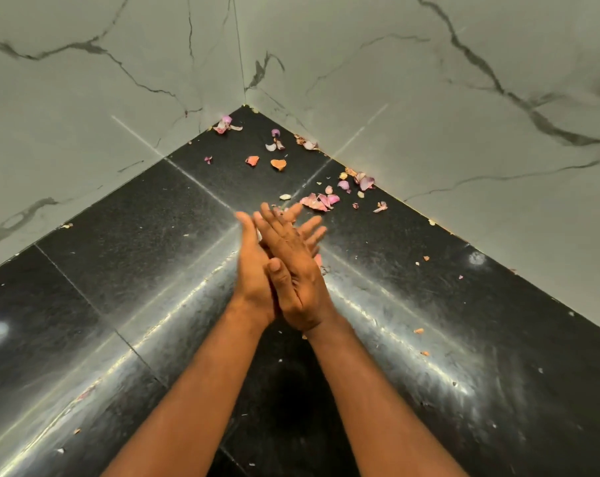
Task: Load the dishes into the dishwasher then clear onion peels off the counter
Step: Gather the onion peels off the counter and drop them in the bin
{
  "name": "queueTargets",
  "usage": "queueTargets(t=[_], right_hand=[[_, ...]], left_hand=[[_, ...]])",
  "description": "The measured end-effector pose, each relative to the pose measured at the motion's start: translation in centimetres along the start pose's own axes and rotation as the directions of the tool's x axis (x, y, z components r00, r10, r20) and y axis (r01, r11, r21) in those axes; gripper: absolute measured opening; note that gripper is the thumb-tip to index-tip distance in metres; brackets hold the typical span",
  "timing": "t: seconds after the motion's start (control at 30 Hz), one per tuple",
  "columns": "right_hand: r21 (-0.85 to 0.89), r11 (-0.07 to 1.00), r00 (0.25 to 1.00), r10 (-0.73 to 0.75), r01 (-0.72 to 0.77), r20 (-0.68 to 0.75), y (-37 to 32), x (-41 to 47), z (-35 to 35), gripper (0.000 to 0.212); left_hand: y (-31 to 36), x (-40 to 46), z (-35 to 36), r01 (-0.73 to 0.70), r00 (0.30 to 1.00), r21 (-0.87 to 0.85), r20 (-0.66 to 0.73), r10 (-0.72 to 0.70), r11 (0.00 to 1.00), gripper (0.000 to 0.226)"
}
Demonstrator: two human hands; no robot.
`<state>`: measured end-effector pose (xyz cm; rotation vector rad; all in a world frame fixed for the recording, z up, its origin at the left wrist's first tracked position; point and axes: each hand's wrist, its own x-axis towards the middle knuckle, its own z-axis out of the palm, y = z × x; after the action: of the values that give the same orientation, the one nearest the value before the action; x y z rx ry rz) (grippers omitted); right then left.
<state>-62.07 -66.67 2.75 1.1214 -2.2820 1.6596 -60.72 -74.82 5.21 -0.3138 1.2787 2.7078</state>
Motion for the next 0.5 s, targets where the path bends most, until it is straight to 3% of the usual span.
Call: queueTargets(t=[0.1,0.17,0.2,0.23,0.27,0.3,0.33,0.4,0.5], right_hand=[[-0.104,0.955,0.961,0.275,-0.277,-0.033,1.6,-0.6,-0.9,0.075],[0.087,0.905,0.896,0.426,-0.417,-0.129,1.0,0.0,-1.1,0.073],[0.306,0.834,0.845,0.516,-0.459,-0.139,-0.2,1.1,-1.0,0.070],[0.567,0.685,0.787,0.609,-0.457,-0.100,-1.6,2.5,-1.0,0.070],[0.788,0.461,0.733,0.680,-0.410,-0.016,-2.5,3.8,-0.8,0.071],[0.905,0.249,0.685,0.726,-0.345,0.061,-3.1,4.8,-1.0,0.074],[0.944,0.133,0.655,0.749,-0.300,0.103,-3.3,5.4,-1.6,0.077],[0.962,0.099,0.628,0.774,-0.253,0.086,-3.3,5.4,-3.1,0.081],[0.956,0.173,0.641,0.767,-0.237,0.019,-2.1,5.1,-5.2,0.062]], left_hand=[[4.0,-1.7,0.6,-0.099,0.992,-0.059,0.067,0.103,0.993,0.112],[5.6,-2.7,1.7,-0.267,0.947,0.063,0.201,0.250,0.962,0.113],[5.6,-2.8,2.2,-0.371,0.912,0.217,0.269,0.310,0.903,0.113],[5.1,-2.6,2.7,-0.461,0.878,0.396,0.333,0.343,0.795,0.112],[4.0,-2.2,2.9,-0.524,0.849,0.552,0.393,0.352,0.648,0.107],[2.9,-1.6,2.4,-0.571,0.821,0.669,0.445,0.359,0.476,0.100],[2.0,-0.8,1.4,-0.591,0.797,0.748,0.484,0.362,0.302,0.091],[1.3,0.8,-1.7,-0.523,0.815,0.851,0.482,0.321,0.051,0.077],[1.8,3.1,-6.3,-0.240,0.925,0.966,0.256,0.279,-0.092,0.074]])
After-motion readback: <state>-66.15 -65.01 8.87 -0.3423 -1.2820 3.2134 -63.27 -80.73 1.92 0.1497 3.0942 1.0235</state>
